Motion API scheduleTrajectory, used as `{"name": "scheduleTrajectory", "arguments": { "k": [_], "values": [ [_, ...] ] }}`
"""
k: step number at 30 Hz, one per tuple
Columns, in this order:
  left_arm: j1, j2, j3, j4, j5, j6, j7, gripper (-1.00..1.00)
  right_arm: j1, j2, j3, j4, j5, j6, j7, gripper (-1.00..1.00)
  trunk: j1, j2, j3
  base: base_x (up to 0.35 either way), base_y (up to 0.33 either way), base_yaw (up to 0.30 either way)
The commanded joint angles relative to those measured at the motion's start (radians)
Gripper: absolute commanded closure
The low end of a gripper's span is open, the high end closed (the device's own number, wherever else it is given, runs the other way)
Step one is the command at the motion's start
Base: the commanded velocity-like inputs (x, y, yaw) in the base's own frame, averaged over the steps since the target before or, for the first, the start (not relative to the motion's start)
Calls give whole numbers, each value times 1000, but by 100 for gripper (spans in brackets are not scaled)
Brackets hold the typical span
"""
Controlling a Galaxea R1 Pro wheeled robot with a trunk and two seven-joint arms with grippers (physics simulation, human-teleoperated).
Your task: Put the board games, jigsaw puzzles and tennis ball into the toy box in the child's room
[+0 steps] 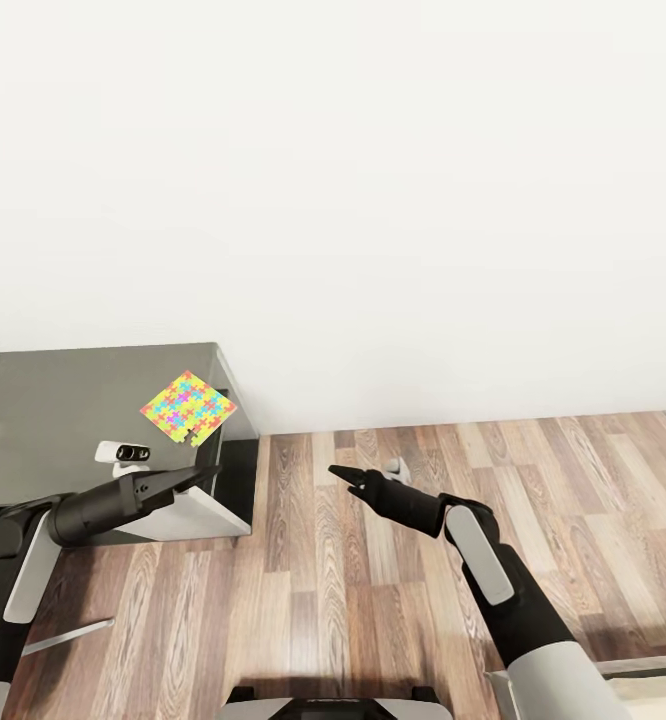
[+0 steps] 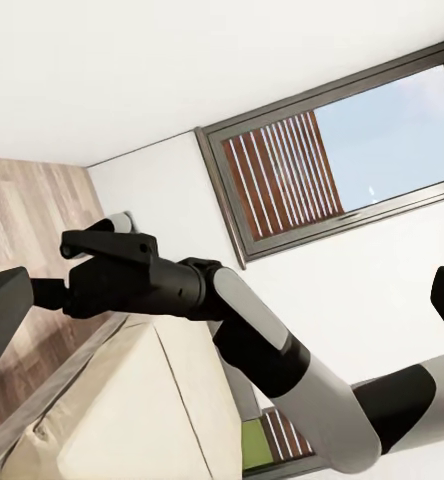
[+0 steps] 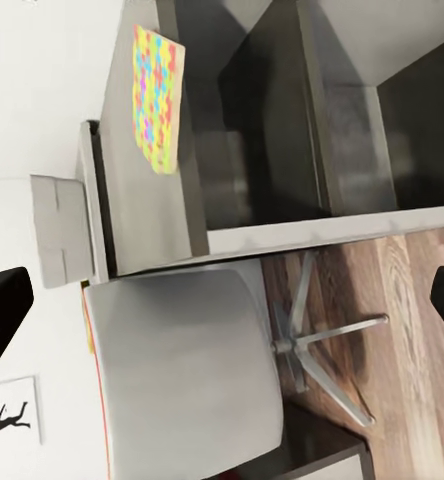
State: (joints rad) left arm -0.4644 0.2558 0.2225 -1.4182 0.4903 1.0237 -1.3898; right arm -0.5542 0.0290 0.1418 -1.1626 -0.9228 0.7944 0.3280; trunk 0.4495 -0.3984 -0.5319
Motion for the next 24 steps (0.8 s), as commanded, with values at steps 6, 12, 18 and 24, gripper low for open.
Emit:
{"name": "scheduleTrajectory", "arguments": {
  "k": [6,12,18,24],
  "values": [
    [0,1,0,-1,2,10,-2,-100,2,1,0,-7,2,2,5,-100,1,-2,-1,0,0,0],
    [0,2,1,-1,2,10,-2,-100,2,2,1,-8,2,0,6,-100,1,-2,-1,0,0,0],
    [0,2,2,-1,2,10,-2,-100,2,2,4,-8,2,0,6,-100,1,-2,-1,0,0,0],
    [0,5,4,-1,2,10,-3,-100,2,2,7,-9,2,0,6,-100,1,-2,-1,0,0,0]
  ]
}}
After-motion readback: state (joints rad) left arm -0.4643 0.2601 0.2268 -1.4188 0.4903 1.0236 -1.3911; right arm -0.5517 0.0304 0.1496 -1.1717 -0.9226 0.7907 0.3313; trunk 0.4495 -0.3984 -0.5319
